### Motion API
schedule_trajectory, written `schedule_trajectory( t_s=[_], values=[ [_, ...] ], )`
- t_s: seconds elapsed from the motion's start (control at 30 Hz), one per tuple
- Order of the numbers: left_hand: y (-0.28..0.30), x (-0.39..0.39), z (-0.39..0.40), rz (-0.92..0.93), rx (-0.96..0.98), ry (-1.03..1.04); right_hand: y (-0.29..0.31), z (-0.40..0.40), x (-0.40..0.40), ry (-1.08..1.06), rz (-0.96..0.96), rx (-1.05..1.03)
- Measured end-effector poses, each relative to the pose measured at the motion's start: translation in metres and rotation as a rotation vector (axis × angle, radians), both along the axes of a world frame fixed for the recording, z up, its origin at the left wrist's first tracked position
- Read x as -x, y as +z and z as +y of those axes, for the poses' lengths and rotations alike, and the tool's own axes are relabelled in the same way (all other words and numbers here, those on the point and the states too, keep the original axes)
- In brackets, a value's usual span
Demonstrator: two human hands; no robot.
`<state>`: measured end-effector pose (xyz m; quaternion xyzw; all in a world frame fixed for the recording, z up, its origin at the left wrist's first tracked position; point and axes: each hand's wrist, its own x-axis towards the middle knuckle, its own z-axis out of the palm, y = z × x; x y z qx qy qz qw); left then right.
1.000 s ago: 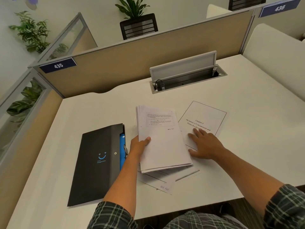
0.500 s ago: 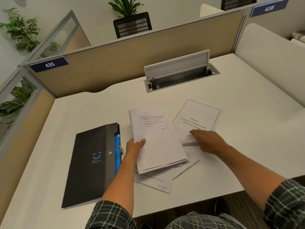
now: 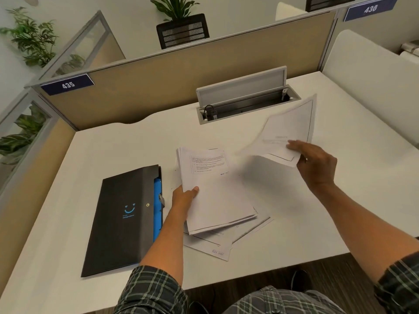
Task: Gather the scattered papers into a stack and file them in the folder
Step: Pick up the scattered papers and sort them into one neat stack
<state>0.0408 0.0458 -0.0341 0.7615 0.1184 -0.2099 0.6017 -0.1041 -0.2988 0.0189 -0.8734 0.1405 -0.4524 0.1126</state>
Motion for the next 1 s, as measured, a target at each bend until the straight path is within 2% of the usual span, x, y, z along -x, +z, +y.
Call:
schedule_trajectory(
  t_s=[0.13, 0.23, 0.33, 0.43, 0.6, 0.67, 0.8, 0.87, 0.93, 1.0],
  values=[
    [0.000, 0.005, -0.006, -0.020, 0.021, -0.004, 0.027, 0.006, -0.017, 0.149, -0.175, -0.038],
    [0.006, 0.007, -0.009, -0.021, 0.077, -0.012, 0.035, 0.024, -0.024, 0.404, -0.174, -0.126],
    [0.013, 0.007, -0.012, -0.012, 0.126, -0.050, 0.029, 0.040, -0.025, 0.662, -0.068, -0.221],
    [0.027, 0.006, -0.015, 0.024, 0.174, -0.042, 0.013, 0.042, -0.021, 0.799, 0.113, -0.273],
    [0.036, 0.005, -0.020, 0.068, 0.227, -0.025, 0.000, 0.033, -0.013, 0.801, 0.449, -0.365],
    [0.036, 0.007, -0.019, 0.059, 0.265, -0.015, 0.000, 0.031, -0.011, 0.781, 0.408, -0.439],
    [0.040, 0.010, -0.024, 0.031, 0.309, -0.061, 0.004, 0.026, -0.016, 0.609, 0.177, -0.956],
    [0.048, 0.014, -0.029, 0.026, 0.319, -0.082, 0.010, 0.025, -0.023, 0.552, 0.293, -1.278],
    [0.056, 0.017, -0.037, -0.009, 0.306, -0.142, 0.010, 0.023, -0.029, 0.646, 0.435, -1.589],
    [0.065, 0.020, -0.046, -0.064, 0.252, -0.235, 0.010, 0.026, -0.028, 0.739, 0.430, -1.772]
  ],
)
